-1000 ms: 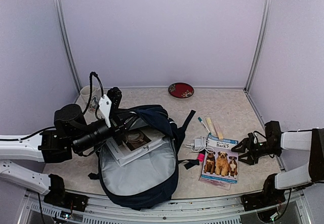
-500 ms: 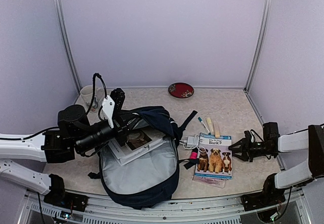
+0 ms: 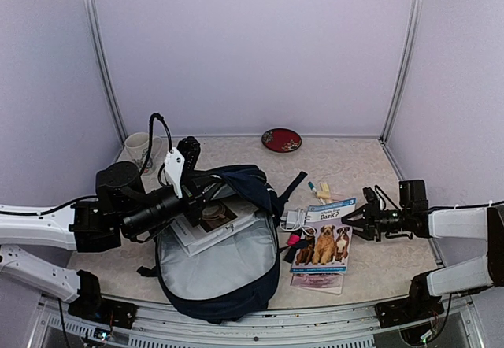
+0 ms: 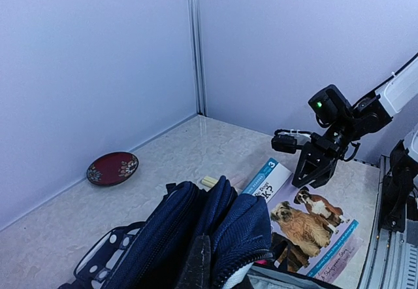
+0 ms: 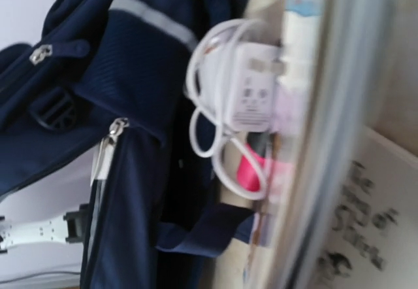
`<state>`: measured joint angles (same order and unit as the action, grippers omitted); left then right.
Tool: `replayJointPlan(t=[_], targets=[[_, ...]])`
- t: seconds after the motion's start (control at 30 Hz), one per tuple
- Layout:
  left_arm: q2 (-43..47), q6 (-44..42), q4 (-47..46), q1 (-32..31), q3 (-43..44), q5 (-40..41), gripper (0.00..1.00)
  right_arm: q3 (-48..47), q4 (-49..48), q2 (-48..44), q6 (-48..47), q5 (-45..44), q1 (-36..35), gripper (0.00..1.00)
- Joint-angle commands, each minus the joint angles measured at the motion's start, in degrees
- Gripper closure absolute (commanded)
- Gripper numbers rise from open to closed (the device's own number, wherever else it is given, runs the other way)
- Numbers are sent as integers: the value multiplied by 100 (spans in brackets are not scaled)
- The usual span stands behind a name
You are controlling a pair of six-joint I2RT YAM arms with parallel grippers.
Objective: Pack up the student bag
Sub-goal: Pick up the book from the center of the board.
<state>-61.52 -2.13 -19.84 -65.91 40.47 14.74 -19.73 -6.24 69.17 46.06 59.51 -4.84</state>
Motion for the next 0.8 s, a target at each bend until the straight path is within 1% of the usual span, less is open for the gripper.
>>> replayJointPlan(t=[0.0,0.1,0.13,0.2,0.23,0.27,0.3,0.37,0.5,0.57,0.7,0.77], targets=[[-2,52,-242,57,164,-82,100,-286,-558,129,256,-133,-445,62],[19,56,-243,53,139,-52,100,-377,-600,186,219,-514,-662,61],[13,63,-252,54,137,-41,100,-421,-474,218,153,-705,-674,64],[-3,60,-247,52,152,-58,100,-565,-30,262,-54,-1180,-672,80],[-9,58,-242,52,154,-71,100,-656,211,255,-161,-1397,-671,85],[-9,60,-224,52,154,-83,100,-728,373,218,-257,-1582,-675,88],[-5,62,-204,56,154,-85,100,-793,528,138,-325,-1800,-676,90],[28,59,-179,52,130,-59,100,-923,722,13,-449,-2102,-674,89],[46,38,-186,55,104,-10,100,-1191,755,70,-756,-2447,-670,79],[47,20,-186,52,110,-7,100,-1376,788,364,-1048,-2526,-672,75],[99,27,-144,53,98,14,100,-1691,778,1060,-1597,-2838,-671,73],[144,55,-98,62,78,43,100,-1852,612,1337,-1670,-2685,-670,73]])
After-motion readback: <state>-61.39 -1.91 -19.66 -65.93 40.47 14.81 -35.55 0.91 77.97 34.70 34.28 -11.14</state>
